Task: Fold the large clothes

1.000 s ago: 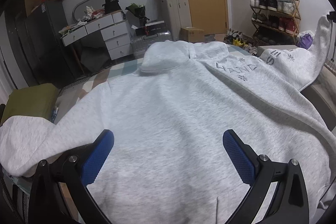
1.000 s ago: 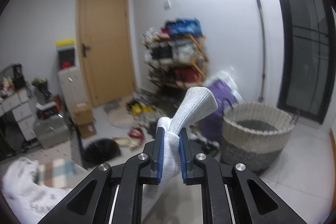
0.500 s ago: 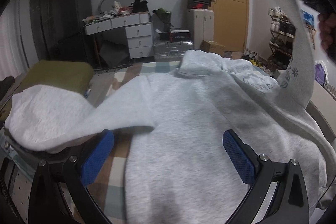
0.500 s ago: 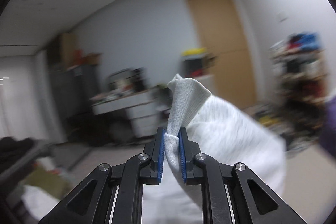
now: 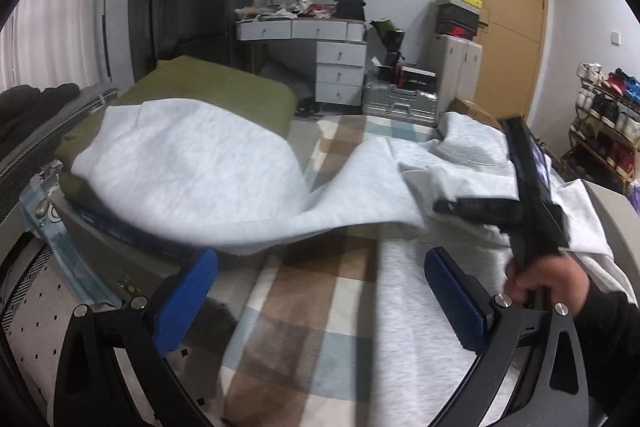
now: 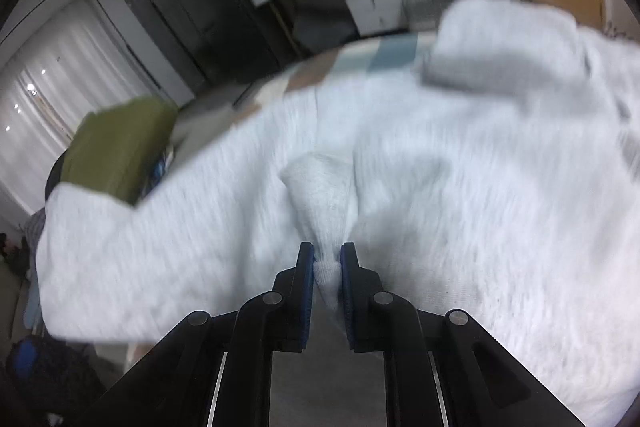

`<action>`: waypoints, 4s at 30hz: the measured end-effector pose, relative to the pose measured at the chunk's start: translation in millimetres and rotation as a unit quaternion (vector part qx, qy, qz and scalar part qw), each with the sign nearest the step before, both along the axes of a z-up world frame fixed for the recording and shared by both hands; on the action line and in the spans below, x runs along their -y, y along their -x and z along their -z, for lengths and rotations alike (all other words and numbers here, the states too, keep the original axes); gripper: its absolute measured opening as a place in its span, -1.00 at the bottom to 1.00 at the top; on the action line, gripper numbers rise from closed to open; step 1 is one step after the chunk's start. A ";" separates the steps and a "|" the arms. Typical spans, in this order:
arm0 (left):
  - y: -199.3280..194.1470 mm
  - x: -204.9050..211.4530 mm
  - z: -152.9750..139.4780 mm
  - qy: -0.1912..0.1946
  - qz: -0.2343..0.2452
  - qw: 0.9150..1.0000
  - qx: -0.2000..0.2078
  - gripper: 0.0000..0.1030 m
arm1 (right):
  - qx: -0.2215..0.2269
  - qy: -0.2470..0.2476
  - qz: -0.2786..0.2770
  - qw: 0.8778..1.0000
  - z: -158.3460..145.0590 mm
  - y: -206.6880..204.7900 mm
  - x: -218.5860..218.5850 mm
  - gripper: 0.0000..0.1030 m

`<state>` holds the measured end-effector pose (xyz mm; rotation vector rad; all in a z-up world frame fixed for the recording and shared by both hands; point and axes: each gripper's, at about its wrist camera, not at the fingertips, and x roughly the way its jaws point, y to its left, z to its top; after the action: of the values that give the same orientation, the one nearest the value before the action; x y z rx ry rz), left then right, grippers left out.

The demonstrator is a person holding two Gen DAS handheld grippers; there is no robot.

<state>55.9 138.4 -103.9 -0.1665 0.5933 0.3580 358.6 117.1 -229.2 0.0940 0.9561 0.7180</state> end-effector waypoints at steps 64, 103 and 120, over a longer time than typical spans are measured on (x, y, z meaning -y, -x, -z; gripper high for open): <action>-258.5 230.6 79.7 -0.080 0.355 0.898 -0.248 0.94 | 0.269 -0.128 0.358 0.885 -52.0 15.9 365.5 0.90; -1.8 -170.6 30.3 0.081 -0.070 0.993 -0.053 0.94 | 0.229 -0.083 0.340 0.908 -40.5 4.1 344.6 0.90; 15.2 -210.6 2.2 0.173 -0.062 0.983 -0.021 -0.79 | 0.230 -0.085 0.342 0.907 -39.2 4.0 346.0 0.90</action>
<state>40.7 349.0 -106.1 -0.5339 0.6857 0.3781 354.6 -228.9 -190.0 0.3785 0.3528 0.1463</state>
